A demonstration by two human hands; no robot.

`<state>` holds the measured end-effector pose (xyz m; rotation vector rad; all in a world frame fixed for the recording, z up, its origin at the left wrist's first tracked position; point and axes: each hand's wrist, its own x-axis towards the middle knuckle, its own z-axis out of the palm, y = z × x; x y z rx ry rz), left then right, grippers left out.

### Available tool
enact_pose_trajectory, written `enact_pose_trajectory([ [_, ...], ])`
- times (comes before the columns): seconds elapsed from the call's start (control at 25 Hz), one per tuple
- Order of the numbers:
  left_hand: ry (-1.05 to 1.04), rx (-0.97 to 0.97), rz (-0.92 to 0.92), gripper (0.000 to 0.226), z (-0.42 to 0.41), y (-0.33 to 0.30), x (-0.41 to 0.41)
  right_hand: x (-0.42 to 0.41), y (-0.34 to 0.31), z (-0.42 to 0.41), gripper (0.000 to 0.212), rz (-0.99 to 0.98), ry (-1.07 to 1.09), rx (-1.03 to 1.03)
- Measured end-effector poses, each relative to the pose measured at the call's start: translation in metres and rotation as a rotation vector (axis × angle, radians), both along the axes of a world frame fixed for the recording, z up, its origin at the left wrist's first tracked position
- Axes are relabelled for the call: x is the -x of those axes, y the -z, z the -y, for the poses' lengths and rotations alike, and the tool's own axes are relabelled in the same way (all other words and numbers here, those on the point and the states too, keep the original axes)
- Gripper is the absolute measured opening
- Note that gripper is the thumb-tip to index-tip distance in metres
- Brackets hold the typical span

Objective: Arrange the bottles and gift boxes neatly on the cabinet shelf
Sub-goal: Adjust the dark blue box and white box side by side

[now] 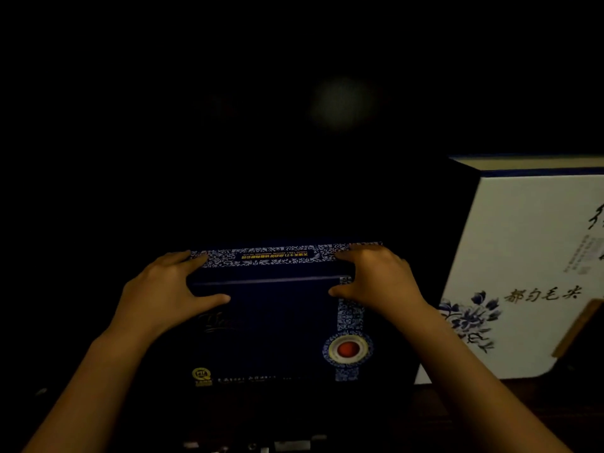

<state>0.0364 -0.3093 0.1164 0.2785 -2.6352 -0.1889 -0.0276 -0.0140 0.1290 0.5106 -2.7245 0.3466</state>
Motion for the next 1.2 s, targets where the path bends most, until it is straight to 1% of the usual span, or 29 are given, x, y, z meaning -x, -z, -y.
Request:
enact_pose_trajectory([
  [0.76, -0.007, 0.052, 0.002, 0.090, -0.017, 0.000, -0.003, -0.006, -0.003, -0.019, 0.062, -0.013, 0.007, 0.047],
  [0.88, 0.015, 0.021, 0.026, 0.090, -0.016, 0.001, -0.002, -0.010, -0.004, -0.018, 0.063, -0.012, -0.007, 0.043],
  [0.96, 0.005, 0.031, 0.067, 0.092, -0.016, 0.003, -0.002, -0.019, -0.003, -0.023, 0.062, -0.043, -0.056, 0.021],
  [1.04, -0.036, 0.072, 0.073, 0.095, -0.024, 0.001, -0.003, -0.034, -0.004, -0.037, 0.060, -0.105, -0.136, 0.101],
  [1.08, -0.031, 0.066, 0.035, 0.098, -0.035, -0.002, -0.004, -0.043, -0.007, -0.049, 0.057, -0.147, -0.169, 0.178],
  [1.12, 0.015, 0.026, -0.023, 0.100, -0.051, -0.005, -0.005, -0.051, -0.009, -0.064, 0.053, -0.211, -0.191, 0.264],
  [1.16, 0.097, -0.061, -0.084, 0.101, -0.071, -0.009, -0.006, -0.059, -0.013, -0.084, 0.049, -0.295, -0.202, 0.349],
  [1.2, 0.197, -0.199, -0.140, 0.099, -0.095, -0.013, -0.007, -0.064, -0.017, -0.107, 0.047, -0.394, -0.202, 0.422],
])
